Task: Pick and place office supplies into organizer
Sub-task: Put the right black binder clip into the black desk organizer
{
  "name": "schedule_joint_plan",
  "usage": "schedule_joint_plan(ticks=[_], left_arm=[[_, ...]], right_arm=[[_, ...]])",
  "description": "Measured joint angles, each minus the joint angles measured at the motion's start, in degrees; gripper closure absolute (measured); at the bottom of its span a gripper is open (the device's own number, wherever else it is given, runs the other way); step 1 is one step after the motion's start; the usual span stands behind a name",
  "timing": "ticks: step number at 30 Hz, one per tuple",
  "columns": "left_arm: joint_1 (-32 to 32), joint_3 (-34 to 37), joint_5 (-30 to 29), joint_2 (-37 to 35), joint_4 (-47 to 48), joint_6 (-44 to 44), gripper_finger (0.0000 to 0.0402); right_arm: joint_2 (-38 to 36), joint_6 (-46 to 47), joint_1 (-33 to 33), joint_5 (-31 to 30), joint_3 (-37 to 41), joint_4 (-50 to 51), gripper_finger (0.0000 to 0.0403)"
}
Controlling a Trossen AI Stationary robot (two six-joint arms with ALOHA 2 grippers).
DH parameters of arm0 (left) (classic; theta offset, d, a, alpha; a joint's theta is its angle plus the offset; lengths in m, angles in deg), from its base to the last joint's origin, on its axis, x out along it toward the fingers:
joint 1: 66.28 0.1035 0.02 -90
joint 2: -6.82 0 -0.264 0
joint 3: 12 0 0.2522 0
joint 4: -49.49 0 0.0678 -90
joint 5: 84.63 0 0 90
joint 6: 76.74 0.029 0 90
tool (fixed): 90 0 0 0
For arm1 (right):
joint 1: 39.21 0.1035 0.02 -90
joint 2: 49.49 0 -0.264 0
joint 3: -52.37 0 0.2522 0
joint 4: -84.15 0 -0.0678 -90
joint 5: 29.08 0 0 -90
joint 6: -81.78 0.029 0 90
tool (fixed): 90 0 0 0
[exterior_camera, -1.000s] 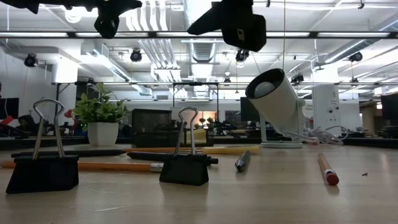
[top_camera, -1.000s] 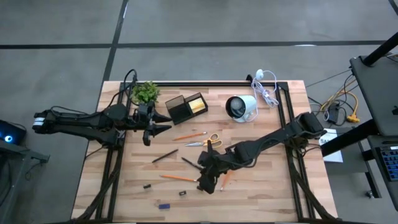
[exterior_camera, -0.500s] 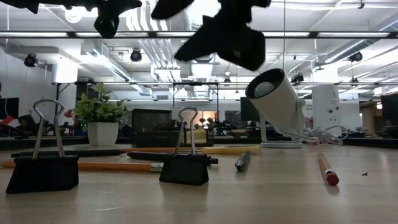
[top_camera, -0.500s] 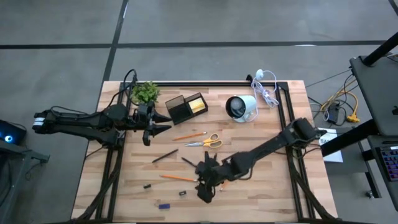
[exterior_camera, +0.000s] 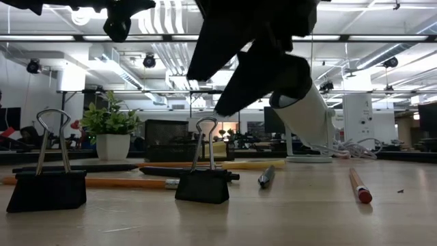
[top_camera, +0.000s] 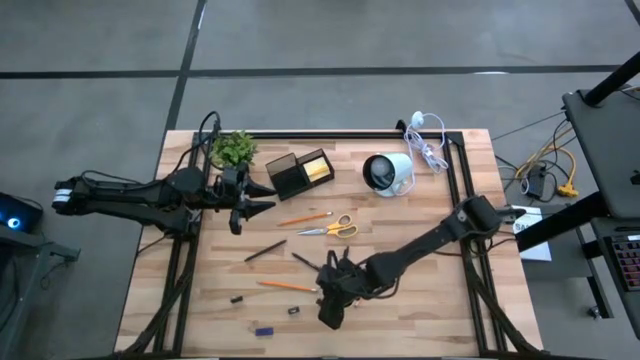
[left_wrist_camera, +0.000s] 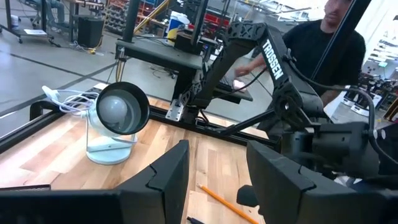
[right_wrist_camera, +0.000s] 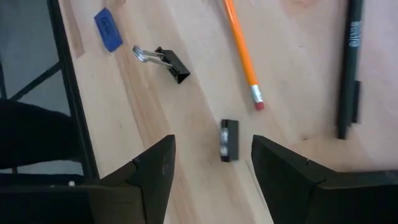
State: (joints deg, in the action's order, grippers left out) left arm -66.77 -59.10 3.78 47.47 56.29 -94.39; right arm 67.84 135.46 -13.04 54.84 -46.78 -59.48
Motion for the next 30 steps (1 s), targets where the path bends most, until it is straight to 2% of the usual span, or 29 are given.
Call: schedule_joint_plan(ticks=[11,30], left_arm=[[0.0,0.0,0.0,0.0,0.0,0.0,0.0256],[0.0,0.0,0.0,-0.1,0.0,0.0,0.0256]], right_arm=[[5.7,0.8,0.2,0.0,-4.0,2.9,0.0211],[6.3,1.1,0.2,0.0,-5.3,4.4,0.0266]])
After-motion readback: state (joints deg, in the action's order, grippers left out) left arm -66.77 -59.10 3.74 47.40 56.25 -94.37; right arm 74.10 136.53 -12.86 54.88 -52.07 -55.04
